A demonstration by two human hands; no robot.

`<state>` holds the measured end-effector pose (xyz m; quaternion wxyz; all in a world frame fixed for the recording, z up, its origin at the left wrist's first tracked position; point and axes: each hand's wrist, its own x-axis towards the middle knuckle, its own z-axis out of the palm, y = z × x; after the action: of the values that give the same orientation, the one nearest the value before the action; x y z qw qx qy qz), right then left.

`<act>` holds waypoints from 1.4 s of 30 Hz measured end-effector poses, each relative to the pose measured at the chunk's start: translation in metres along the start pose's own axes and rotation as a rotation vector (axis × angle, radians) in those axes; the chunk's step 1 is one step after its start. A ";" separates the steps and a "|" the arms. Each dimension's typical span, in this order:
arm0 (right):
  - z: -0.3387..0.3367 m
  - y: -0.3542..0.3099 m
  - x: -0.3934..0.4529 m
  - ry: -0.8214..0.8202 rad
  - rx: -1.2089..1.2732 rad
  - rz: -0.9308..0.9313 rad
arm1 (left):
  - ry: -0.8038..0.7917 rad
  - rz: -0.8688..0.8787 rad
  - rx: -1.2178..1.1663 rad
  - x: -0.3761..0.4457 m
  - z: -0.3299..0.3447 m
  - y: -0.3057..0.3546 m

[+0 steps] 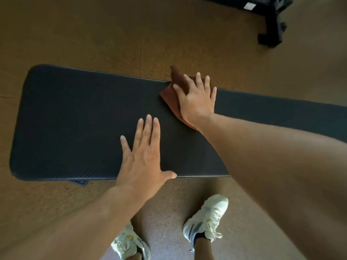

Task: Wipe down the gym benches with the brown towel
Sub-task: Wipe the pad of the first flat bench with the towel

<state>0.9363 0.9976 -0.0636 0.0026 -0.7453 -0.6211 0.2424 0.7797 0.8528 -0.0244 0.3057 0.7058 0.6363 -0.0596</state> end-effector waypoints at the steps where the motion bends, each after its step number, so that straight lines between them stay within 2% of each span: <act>1: 0.002 0.002 0.002 0.024 0.012 -0.027 | -0.022 -0.033 0.028 0.003 0.003 0.003; 5: 0.023 0.040 -0.079 0.111 0.034 -0.113 | -0.082 -0.109 0.203 0.008 0.008 0.019; 8: 0.037 0.078 -0.171 0.057 -0.020 -0.112 | -0.129 -0.152 0.245 0.008 0.006 0.027; 10: 0.041 0.091 -0.192 -0.001 -0.074 -0.126 | -0.136 -0.185 0.272 0.012 0.007 0.031; 13: 0.029 0.083 -0.151 -0.060 -0.121 -0.175 | -0.178 -0.227 0.278 0.019 0.005 0.038; 16: 0.011 0.054 -0.063 0.017 -0.084 -0.204 | -0.249 -0.256 0.274 0.024 0.001 0.041; 20: -0.013 0.017 0.030 -0.032 -0.048 -0.185 | -0.247 -0.268 0.337 0.025 0.004 0.041; 22: -0.010 0.032 0.013 0.008 -0.047 -0.236 | -0.251 -0.288 0.342 0.027 0.004 0.046; 24: 0.002 0.066 -0.048 0.055 -0.073 -0.247 | -0.260 -0.300 0.351 0.026 0.005 0.048; 27: 0.008 0.136 -0.154 0.006 -0.097 -0.199 | -0.292 -0.351 0.278 0.024 0.000 0.061; 29: 0.006 0.164 -0.184 -0.057 -0.127 -0.183 | -0.294 -0.379 0.188 0.028 -0.004 0.076; 31: 0.003 0.167 -0.164 -0.097 -0.165 -0.194 | -0.285 -0.339 0.177 0.042 -0.009 0.096; 33: -0.005 0.152 -0.115 -0.028 -0.143 -0.188 | -0.310 -0.297 0.163 0.063 -0.010 0.117; 35: -0.019 0.132 -0.051 0.022 -0.060 -0.141 | -0.355 -0.321 0.137 0.080 -0.005 0.136; 38: -0.042 0.114 0.022 0.011 -0.010 -0.132 | -0.339 -0.410 0.187 0.088 0.006 0.150; 40: -0.046 0.119 0.021 0.036 -0.037 -0.222 | -0.331 -0.412 0.196 0.087 0.010 0.152; 42: -0.042 0.146 -0.021 0.066 -0.060 -0.281 | -0.329 -0.410 0.172 0.082 0.009 0.152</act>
<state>1.0841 0.9576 -0.0631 0.0347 -0.6585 -0.7257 0.1966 0.9399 0.9185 -0.0165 0.3254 0.5664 0.7004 -0.2877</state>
